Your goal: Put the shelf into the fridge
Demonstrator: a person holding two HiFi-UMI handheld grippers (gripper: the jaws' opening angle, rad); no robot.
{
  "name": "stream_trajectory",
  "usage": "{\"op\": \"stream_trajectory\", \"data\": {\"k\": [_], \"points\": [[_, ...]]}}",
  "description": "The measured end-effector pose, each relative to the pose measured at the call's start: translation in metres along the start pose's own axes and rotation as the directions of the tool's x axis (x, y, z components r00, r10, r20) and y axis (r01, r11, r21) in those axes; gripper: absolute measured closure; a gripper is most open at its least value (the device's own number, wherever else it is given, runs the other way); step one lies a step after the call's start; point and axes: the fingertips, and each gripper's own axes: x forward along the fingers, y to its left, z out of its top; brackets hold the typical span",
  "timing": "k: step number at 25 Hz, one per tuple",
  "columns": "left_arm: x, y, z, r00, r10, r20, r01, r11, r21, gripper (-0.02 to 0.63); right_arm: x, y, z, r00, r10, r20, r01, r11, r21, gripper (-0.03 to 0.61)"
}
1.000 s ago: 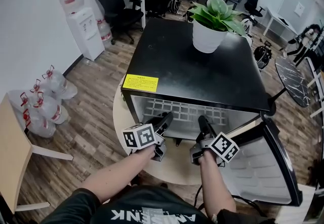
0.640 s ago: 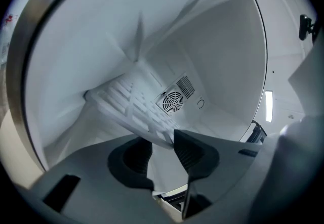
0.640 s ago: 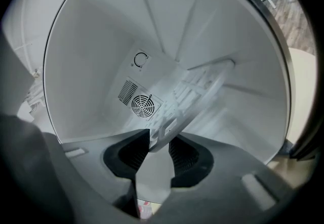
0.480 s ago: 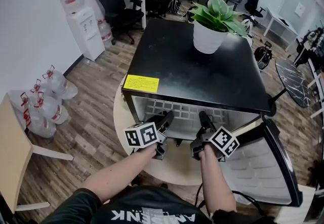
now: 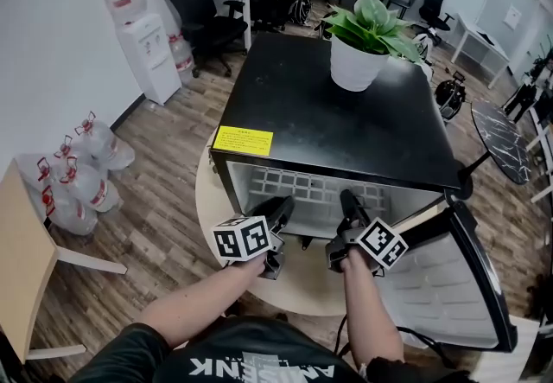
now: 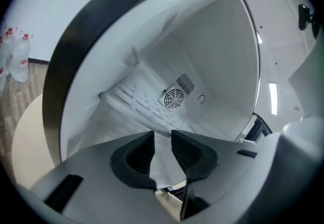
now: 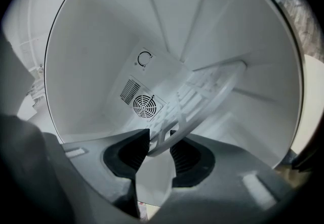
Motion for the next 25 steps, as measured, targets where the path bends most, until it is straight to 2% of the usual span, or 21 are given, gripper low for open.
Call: {"op": "stream_trajectory", "data": {"k": [2, 6, 12, 14, 18, 22, 25], "points": [[-0.002, 0.000, -0.002, 1.000, 0.013, -0.003, -0.013, 0.999, 0.048, 0.535, -0.003, 0.001, -0.001, 1.000, -0.005, 0.007, 0.005, 1.000, -0.006, 0.451], [-0.002, 0.002, -0.001, 0.999, 0.031, -0.007, -0.031, 0.996, 0.089, 0.538, -0.017, 0.002, -0.010, 1.000, -0.008, -0.007, 0.007, 1.000, -0.027, 0.443], [0.002, 0.003, 0.001, 1.000, 0.030, -0.005, -0.030, 0.995, 0.100, 0.534, -0.039, -0.001, -0.025, 0.998, -0.042, -0.046, 0.036, 0.992, -0.121, 0.443], [0.002, 0.002, 0.001, 1.000, 0.023, 0.001, -0.023, 0.995, 0.094, 0.534, -0.046, 0.001, -0.024, 0.998, -0.039, -0.039, 0.033, 0.990, -0.134, 0.443], [-0.002, 0.002, 0.001, 0.999, 0.033, 0.001, -0.033, 0.994, 0.100, 0.536, -0.059, 0.016, -0.019, 0.999, -0.014, -0.035, 0.006, 0.976, -0.219, 0.443], [-0.019, -0.015, -0.001, 1.000, 0.004, 0.015, -0.007, 0.985, 0.172, 0.541, -0.071, 0.031, -0.018, 0.999, 0.000, -0.037, -0.011, 0.951, -0.309, 0.445], [-0.039, -0.034, 0.000, 0.999, -0.017, 0.031, 0.008, 0.967, 0.256, 0.551, -0.085, 0.045, -0.016, 0.999, 0.015, -0.039, -0.029, 0.928, -0.371, 0.453]]}}
